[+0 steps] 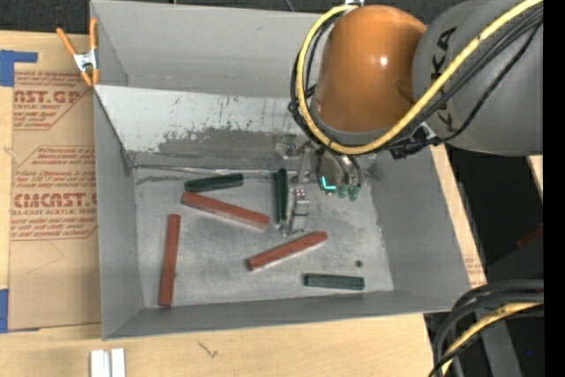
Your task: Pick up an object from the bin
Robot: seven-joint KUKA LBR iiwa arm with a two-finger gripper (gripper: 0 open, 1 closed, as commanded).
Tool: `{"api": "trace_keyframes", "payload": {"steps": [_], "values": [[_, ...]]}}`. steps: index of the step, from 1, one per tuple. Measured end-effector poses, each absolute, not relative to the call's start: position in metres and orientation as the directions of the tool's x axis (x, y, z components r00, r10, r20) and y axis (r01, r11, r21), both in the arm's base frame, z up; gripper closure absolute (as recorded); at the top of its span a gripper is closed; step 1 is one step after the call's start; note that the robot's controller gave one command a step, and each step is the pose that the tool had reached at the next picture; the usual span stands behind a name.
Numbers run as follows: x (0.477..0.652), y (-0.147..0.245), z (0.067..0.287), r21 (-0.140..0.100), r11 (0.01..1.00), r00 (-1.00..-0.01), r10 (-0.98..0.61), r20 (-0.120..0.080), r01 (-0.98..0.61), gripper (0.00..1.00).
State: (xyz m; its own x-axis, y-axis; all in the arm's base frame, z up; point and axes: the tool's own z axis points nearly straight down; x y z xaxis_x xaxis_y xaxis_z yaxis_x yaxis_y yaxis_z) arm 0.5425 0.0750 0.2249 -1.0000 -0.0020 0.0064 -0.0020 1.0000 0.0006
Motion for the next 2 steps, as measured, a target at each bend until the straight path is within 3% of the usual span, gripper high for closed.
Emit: {"api": "trace_keyframes", "payload": {"steps": [1, 2], "values": [[0.544, 0.075, 0.229, 0.001, 1.000, -1.000, 0.000, -0.002, 0.000, 0.00], [0.522, 0.046, 0.161, 0.000, 0.999, -0.999, -0.052, -0.006, -0.052, 0.00]]}}
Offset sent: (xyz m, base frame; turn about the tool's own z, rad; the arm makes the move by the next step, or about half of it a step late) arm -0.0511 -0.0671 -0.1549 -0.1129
